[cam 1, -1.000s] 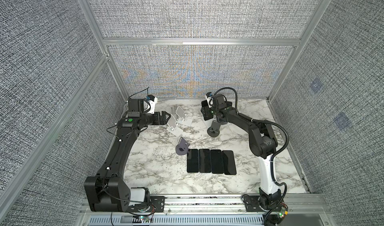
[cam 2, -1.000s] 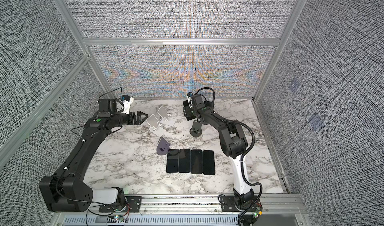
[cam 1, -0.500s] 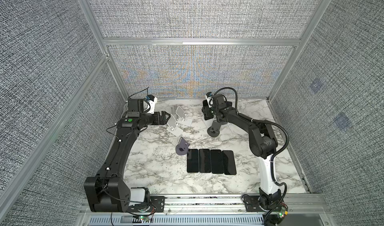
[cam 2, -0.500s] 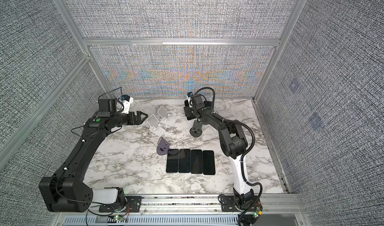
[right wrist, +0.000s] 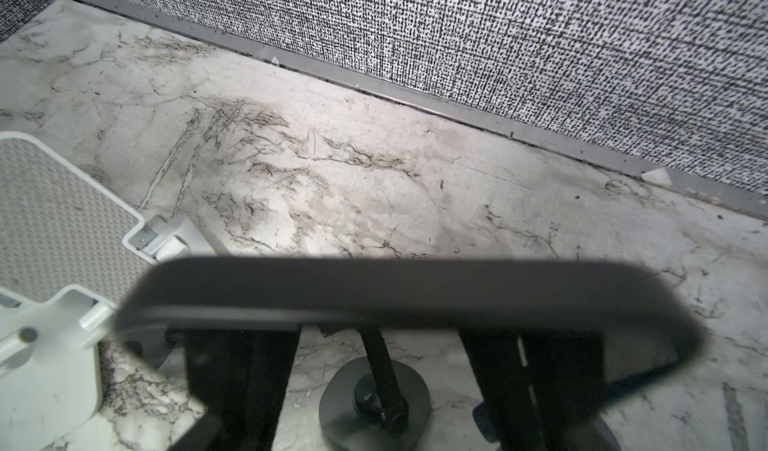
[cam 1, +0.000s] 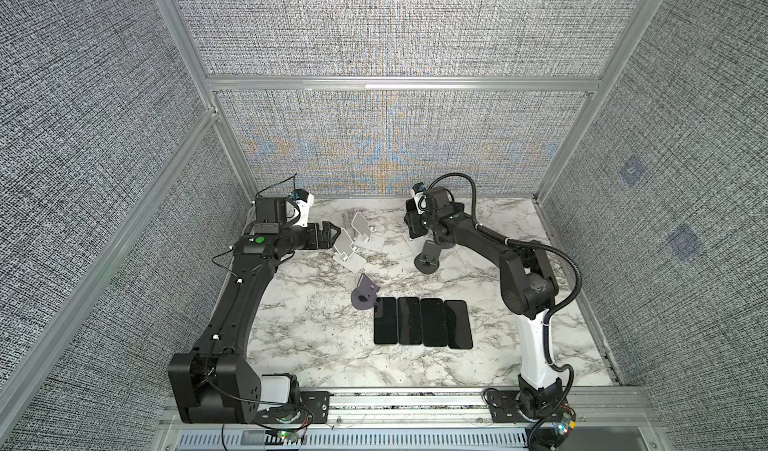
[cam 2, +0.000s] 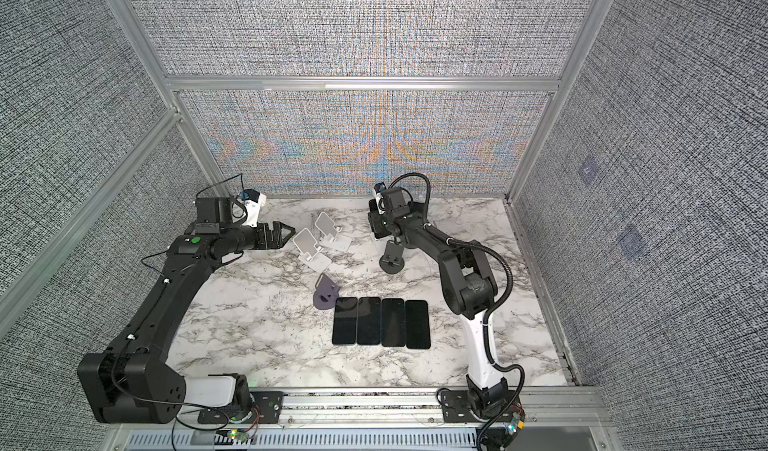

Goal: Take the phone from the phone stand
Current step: 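Lower the right gripper around the black phone on the white stand, then close the right gripper and lift the black phone off the stand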

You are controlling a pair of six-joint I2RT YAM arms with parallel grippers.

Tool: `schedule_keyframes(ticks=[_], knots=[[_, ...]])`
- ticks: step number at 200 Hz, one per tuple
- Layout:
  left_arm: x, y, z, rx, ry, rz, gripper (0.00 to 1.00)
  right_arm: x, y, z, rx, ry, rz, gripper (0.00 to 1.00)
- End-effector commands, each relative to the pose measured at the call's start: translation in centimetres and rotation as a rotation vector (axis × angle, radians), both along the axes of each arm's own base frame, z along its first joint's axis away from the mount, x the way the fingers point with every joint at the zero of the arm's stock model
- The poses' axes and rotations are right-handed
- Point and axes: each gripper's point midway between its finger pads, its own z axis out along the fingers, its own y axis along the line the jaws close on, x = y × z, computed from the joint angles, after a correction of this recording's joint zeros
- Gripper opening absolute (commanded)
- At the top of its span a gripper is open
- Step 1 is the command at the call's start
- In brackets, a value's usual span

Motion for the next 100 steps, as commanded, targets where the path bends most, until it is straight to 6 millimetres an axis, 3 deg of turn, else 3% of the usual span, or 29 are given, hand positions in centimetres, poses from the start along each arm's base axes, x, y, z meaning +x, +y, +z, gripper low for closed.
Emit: schedule_keyframes(ticks=[1,100], knots=[[0.0,-0.1,0.8,-0.001,-0.026,-0.013,0.95,0.2,0.2,1.3,0.013,-0.033,-0.012,0.58],[0.3,0.0,0.8,-0.029,-0.035,0.004,0.96,-1.4,0.0,5.8,0.054,-0.045,-0.024,0.55]])
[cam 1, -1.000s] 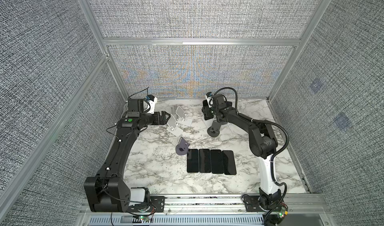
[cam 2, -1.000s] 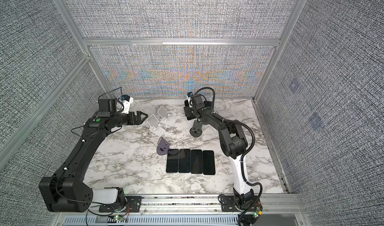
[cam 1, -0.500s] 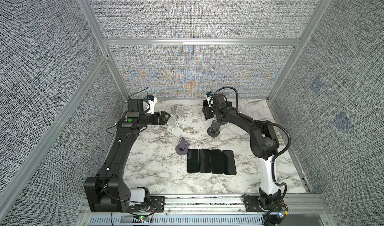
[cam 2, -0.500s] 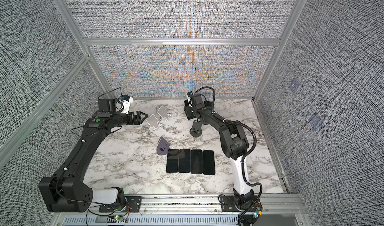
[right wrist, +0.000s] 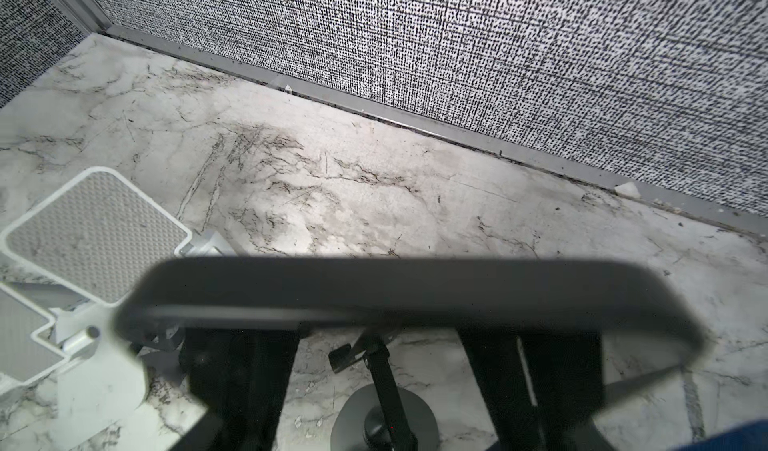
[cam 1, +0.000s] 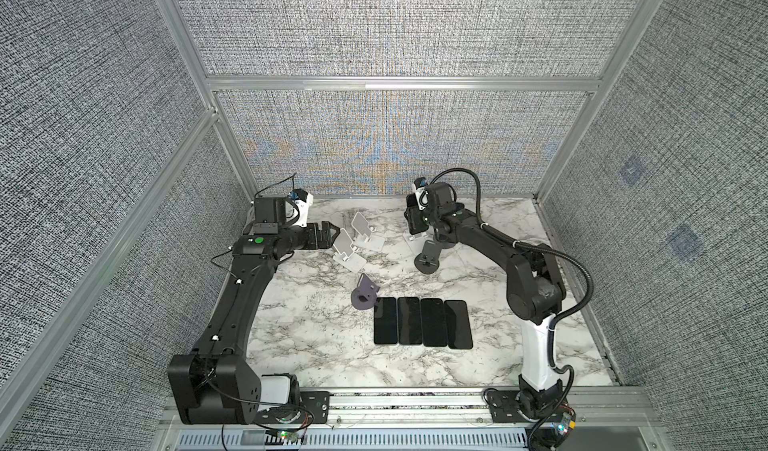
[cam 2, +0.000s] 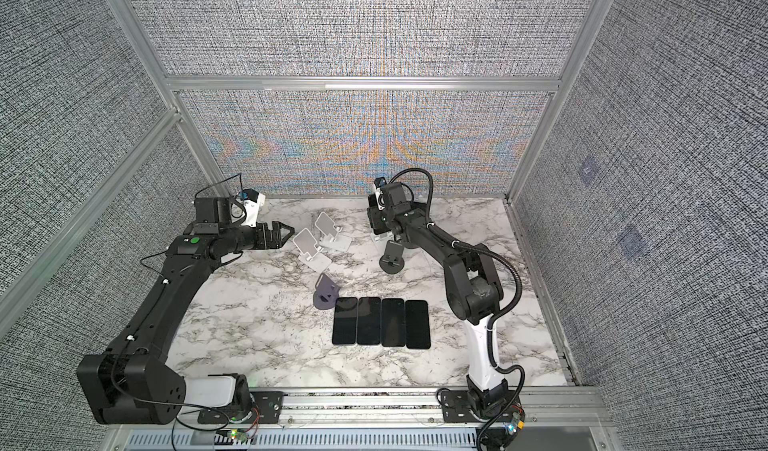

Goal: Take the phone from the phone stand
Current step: 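Close the right gripper and lift the black phone off the stand, then carry the black phone toward the row of flat phones and lower it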

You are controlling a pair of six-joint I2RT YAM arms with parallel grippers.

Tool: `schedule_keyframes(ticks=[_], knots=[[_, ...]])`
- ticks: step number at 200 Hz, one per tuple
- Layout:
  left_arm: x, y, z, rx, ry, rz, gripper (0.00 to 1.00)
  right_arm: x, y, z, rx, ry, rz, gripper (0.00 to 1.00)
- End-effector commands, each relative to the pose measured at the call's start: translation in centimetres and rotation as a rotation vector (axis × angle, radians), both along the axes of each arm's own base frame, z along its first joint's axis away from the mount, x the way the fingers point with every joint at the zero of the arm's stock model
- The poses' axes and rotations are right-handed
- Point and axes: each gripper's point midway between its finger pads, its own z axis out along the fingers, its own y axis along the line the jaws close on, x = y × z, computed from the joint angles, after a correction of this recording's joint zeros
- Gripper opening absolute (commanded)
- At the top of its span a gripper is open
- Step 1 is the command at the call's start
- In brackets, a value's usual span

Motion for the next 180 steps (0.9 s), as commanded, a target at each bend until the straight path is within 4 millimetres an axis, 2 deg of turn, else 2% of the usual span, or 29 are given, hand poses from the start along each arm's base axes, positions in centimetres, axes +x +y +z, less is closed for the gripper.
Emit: schedule_keyframes(ticks=[1,45,100,136,180], knots=[[0.2,-0.2,0.7,-0.028,-0.029,-0.003,0.96,-0.3,0.1,2.1,0.033,-0.018,-0.009,0.55],[0.4,-0.3,0.4,-0.039,-0.017,-0.004,0.96,-2.4,-0.9,4.3,0.053,0.006,-0.026,0.53],[0.3,-0.3,0.7,-0.041,-0.024,0.000,0.96,-7.1,-3.7,6.8,0.031,0.040,-0.047,0.48],[0.3,-0.3,0.7,-0.041,-0.023,-0.001,0.96,-11.1,-6.1,7.0,0.003,0.105,-0.077,0.42],[0.2,-0.5,1.2,-0.062,-0.034,-0.003,0.95,-15.4,-9.3,6.3,-0.057,0.210,-0.137,0.36]])
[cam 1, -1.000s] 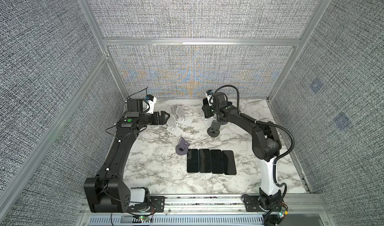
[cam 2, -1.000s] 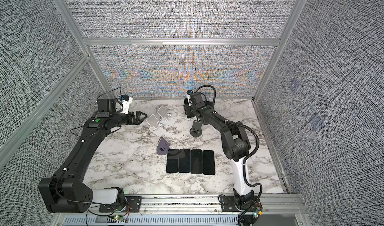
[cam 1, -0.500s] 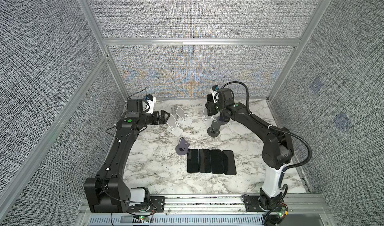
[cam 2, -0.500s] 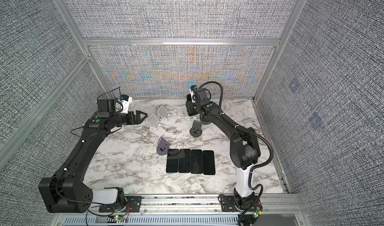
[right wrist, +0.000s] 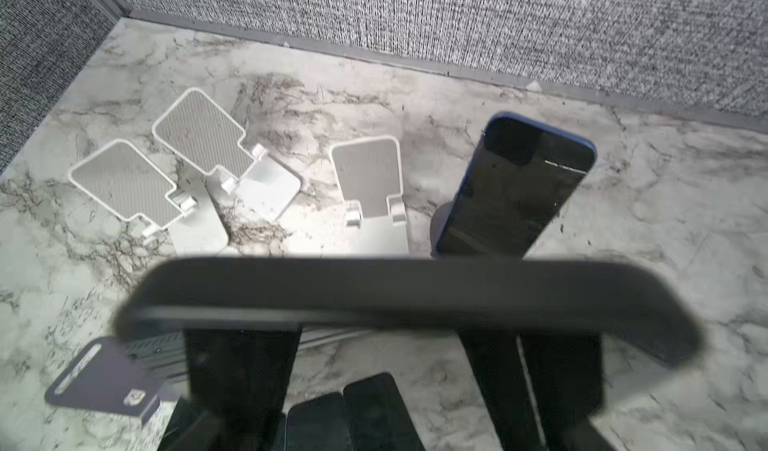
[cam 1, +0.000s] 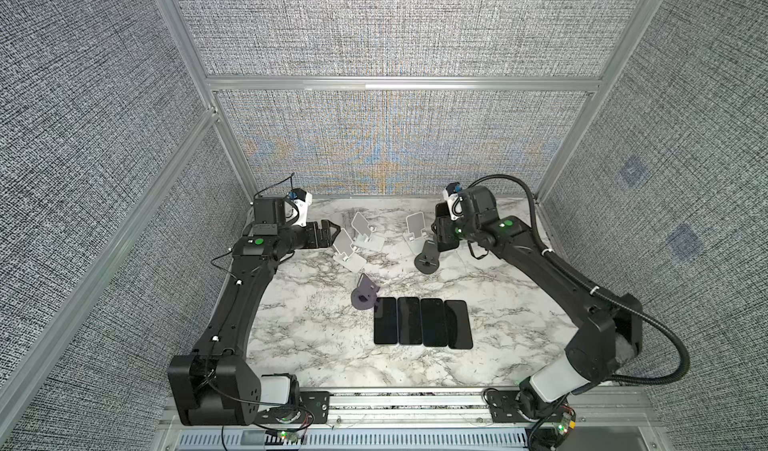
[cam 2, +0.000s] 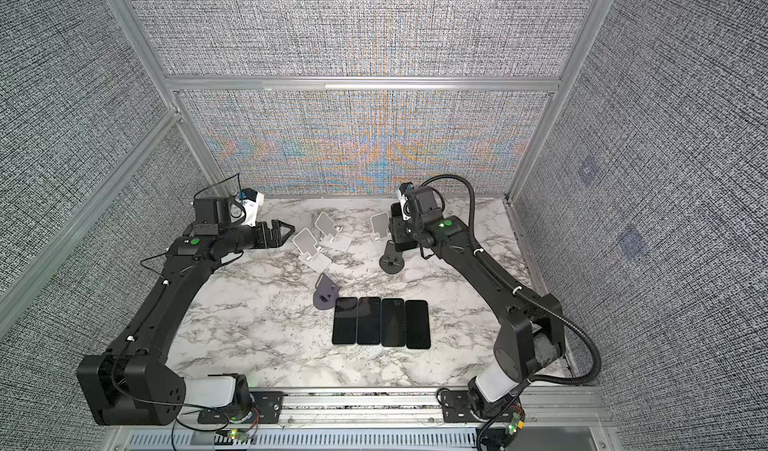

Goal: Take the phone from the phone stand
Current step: 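Carry the black phone toward the row of flat phones and lower it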

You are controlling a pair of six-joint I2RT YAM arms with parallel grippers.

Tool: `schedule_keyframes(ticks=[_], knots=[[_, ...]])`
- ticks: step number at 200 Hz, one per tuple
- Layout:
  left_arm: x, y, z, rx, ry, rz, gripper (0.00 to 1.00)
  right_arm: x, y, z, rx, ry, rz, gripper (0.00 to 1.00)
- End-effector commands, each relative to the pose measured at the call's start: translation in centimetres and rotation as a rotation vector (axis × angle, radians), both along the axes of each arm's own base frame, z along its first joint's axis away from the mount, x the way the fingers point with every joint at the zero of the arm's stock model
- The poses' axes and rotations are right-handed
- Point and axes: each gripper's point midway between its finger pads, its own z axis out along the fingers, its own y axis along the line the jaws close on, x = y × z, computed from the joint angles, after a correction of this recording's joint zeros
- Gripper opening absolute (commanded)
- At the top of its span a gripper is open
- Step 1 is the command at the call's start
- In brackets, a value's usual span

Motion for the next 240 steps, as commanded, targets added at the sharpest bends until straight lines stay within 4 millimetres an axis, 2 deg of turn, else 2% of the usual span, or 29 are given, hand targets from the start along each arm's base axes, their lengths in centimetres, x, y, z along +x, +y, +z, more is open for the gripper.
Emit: schedule_keyframes(ticks=[1,28,52,99,119,145,187,240], knots=[[0.1,-0.3,0.8,-0.020,-0.031,-0.009,0.95,-2.3,-2.0,-0.6,-0.045,0.076,-0.051,0.36],[0.2,-0.2,0.8,-0.019,-0.029,-0.005,0.95,-4.5,-3.9,-1.2,-0.075,0.137,-0.081,0.34],[0.2,-0.2,0.7,-0.021,-0.025,-0.006,0.95,-6.6,-5.4,-2.1,-0.096,0.205,-0.099,0.28],[0.2,-0.3,0.7,-0.024,-0.025,-0.008,0.95,-10.7,-7.9,-4.6,-0.151,0.400,-0.121,0.25],[0.2,-0.3,0.7,-0.028,-0.022,-0.008,0.95,-12.3,-8.8,-5.6,-0.168,0.466,-0.142,0.20],[0.2,-0.3,0.7,-0.032,-0.020,-0.004,0.95,-13.8,-9.5,-7.3,-0.158,0.539,-0.162,0.18],[0.1,-0.3,0.8,-0.027,-0.026,-0.003,0.95,-15.7,-9.7,-11.3,-0.157,0.670,-0.162,0.14],[0.1,-0.4,0.9,-0.028,-0.027,-0.010,0.95,-17.6,-10.2,-15.5,-0.177,0.805,-0.166,0.15]])
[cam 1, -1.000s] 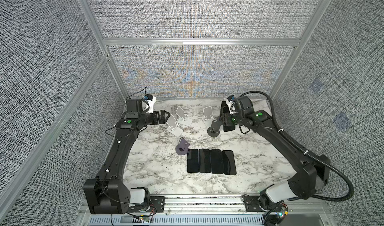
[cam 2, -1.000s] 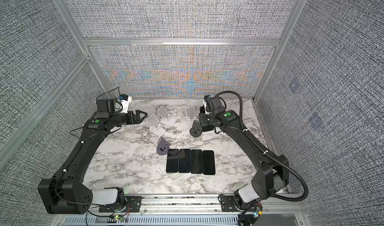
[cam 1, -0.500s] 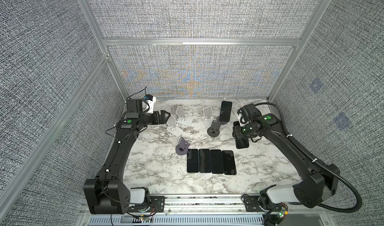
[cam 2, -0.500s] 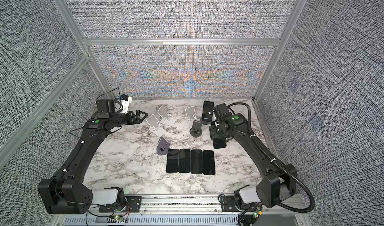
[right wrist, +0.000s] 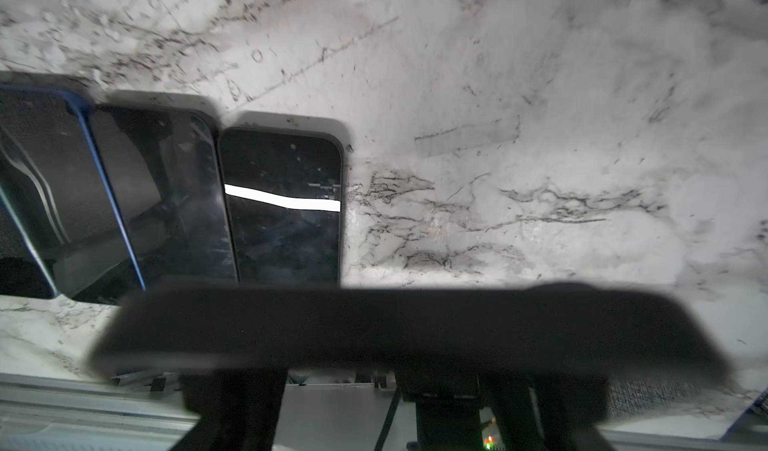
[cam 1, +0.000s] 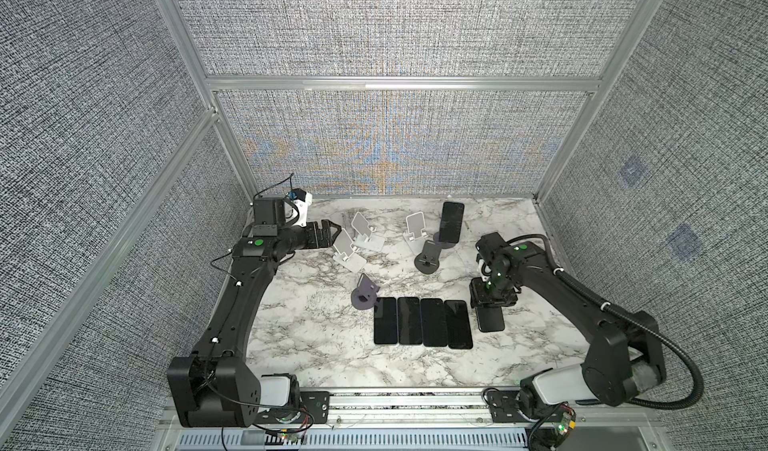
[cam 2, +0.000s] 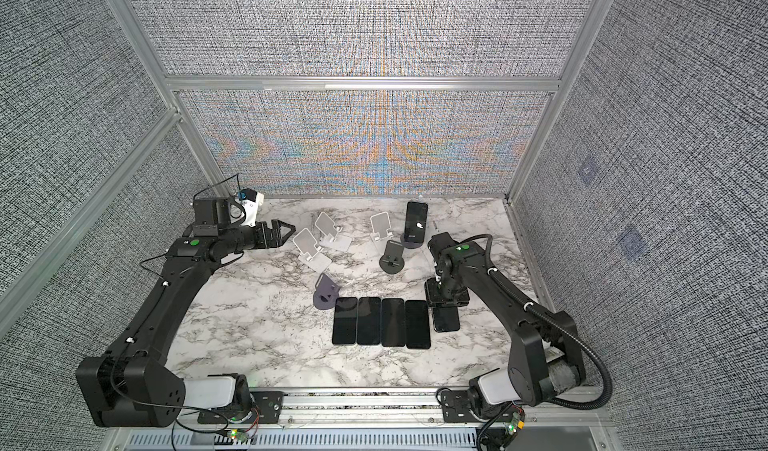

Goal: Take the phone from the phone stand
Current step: 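Carry the black phone toward the row of flat phones and lower it, then lay the black phone flat at the end of the phone row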

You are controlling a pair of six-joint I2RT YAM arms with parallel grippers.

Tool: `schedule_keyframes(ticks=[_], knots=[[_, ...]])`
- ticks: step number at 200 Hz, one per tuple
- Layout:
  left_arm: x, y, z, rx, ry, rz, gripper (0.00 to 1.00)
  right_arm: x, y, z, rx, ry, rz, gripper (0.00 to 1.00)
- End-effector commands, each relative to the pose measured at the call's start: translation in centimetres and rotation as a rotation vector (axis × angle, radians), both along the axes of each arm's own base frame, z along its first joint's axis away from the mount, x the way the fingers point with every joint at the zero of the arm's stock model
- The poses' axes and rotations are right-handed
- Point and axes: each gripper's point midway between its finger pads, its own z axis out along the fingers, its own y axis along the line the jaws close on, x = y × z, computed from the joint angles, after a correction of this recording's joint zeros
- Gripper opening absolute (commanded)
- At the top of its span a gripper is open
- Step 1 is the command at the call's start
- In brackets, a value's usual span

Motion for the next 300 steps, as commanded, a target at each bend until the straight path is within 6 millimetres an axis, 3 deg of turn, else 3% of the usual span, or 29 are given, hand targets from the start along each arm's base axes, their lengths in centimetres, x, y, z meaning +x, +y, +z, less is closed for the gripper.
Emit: schedule_keyframes(ticks=[1,45,111,215,300], knots=[[0.2,-0.1,0.8,-0.002,-0.035,-0.008,0.95,-0.6,0.2,-1.1,0.017,0.040,-0.008,0.15],[0.3,-0.1,0.7,-0.002,-0.032,-0.006,0.95,-0.9,-0.3,-3.8,0.003,0.101,-0.031,0.18],[0.3,-0.2,0.6,0.000,-0.029,-0.009,0.95,-0.1,-0.5,-6.2,0.001,0.145,-0.042,0.27],[0.2,-0.2,0.6,0.000,-0.027,-0.013,0.95,-0.4,-0.6,-7.7,0.003,0.204,-0.058,0.48],[0.2,-0.1,0.8,0.004,-0.034,-0.012,0.95,-0.6,-1.5,-7.8,-0.039,0.229,-0.071,0.61]])
